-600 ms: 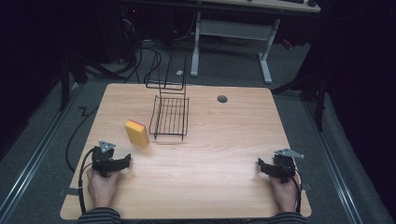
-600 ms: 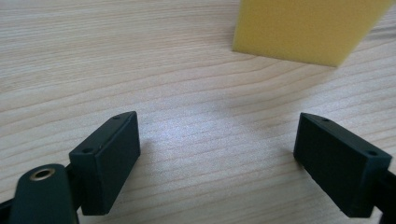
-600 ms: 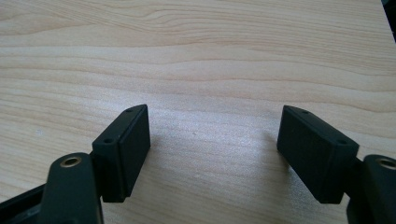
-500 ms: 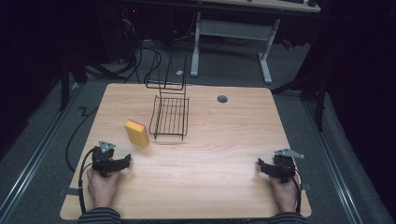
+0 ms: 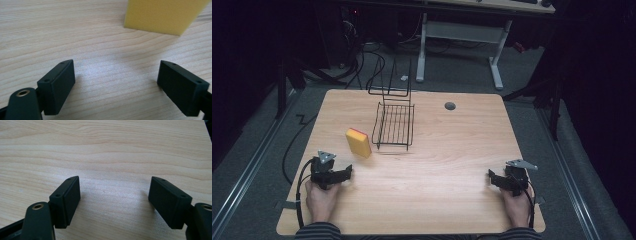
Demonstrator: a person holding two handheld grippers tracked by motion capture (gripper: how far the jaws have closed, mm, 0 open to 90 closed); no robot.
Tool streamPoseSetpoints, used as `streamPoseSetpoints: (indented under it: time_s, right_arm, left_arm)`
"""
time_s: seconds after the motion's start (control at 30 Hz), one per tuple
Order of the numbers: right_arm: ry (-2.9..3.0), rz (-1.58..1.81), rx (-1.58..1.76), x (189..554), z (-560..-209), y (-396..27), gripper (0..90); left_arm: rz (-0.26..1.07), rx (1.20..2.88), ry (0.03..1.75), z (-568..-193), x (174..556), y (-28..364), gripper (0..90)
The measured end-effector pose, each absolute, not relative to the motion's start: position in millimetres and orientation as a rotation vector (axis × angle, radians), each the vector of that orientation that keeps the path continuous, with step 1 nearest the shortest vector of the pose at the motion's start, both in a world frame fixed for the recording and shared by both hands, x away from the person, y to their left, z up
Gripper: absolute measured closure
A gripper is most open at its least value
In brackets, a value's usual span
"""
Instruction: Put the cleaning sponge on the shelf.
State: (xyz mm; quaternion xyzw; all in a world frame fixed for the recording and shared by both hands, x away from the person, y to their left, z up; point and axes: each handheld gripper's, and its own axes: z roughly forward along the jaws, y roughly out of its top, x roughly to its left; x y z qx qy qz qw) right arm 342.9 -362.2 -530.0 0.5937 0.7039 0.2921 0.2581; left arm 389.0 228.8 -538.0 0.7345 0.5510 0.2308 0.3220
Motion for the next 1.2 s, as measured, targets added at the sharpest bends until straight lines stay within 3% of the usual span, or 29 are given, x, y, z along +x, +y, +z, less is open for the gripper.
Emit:
streamPoseSetpoints:
  time_s: [1.2]
  right_arm:
    - [1.908,0.794,1.609,343.0,-530.0,-362.2,25.8]
  left_arm:
    - [0.581,1.861,1.447,-536.6,383.2,235.0,14.9]
